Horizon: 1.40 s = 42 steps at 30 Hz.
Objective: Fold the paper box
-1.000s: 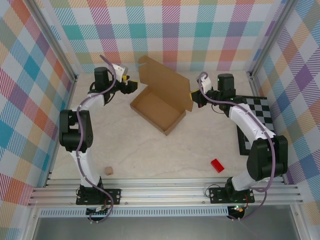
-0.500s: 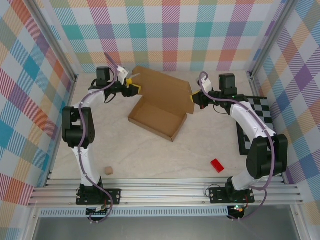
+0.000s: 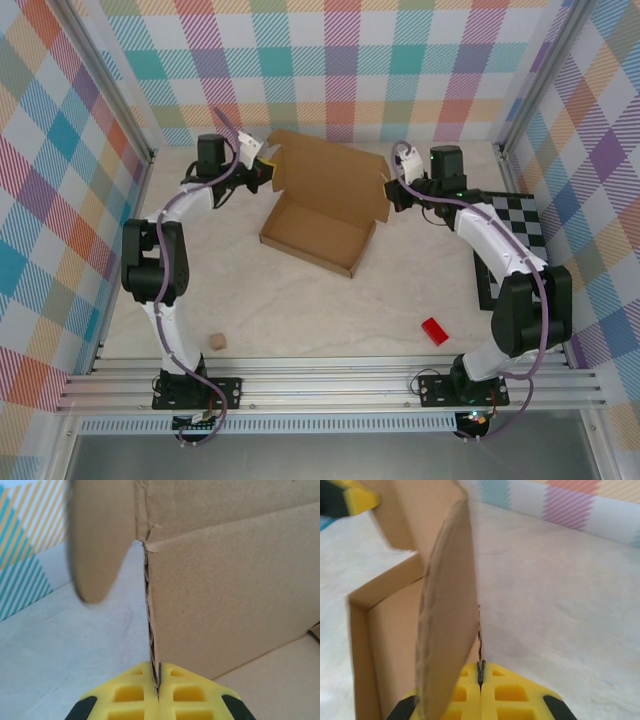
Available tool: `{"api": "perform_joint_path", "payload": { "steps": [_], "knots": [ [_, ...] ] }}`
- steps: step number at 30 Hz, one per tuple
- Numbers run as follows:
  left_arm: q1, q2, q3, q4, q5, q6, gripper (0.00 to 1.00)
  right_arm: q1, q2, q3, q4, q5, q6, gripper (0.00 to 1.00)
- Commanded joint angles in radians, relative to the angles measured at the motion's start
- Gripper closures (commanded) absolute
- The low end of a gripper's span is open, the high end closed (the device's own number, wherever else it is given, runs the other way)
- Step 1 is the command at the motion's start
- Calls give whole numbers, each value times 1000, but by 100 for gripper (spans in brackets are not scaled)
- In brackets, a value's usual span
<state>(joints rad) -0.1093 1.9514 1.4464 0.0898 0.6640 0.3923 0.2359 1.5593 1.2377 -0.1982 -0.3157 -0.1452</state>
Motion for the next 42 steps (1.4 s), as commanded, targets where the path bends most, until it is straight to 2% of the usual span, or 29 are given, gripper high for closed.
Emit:
{"api": "perform_joint_path", "payload": {
  "steps": [1,5,8,11,14,22,28,32,38,42],
  "knots": [
    [-114,-102,-154,285,-273,-173,100,80,26,-16,153,326,228,100],
    [-221,-154,-298,453,-538,-307,100,129,65,-5,183,522,468,100],
    [-271,-179,-380,560,-650,-396,100,151,97,-2,207,588,569,100],
    [-306,-199,-460,673,-672,-416,100,169,105,-36,271,616,619,100],
    [-324,-210,-518,726,-648,-422,100,188,91,-73,303,645,643,100],
    [-338,-284,-657,748,-628,-479,100,231,11,-247,353,682,650,100],
    [-401,-347,-780,748,-626,-467,100,247,-66,-395,379,678,623,100],
    [-420,-370,-859,768,-645,-599,100,252,-112,-456,351,679,605,100],
    [-492,-395,-863,732,-714,-740,100,275,-152,-490,282,662,589,100],
    [-526,-443,-751,539,-775,-779,100,290,-172,-485,245,667,590,100]
  ]
}}
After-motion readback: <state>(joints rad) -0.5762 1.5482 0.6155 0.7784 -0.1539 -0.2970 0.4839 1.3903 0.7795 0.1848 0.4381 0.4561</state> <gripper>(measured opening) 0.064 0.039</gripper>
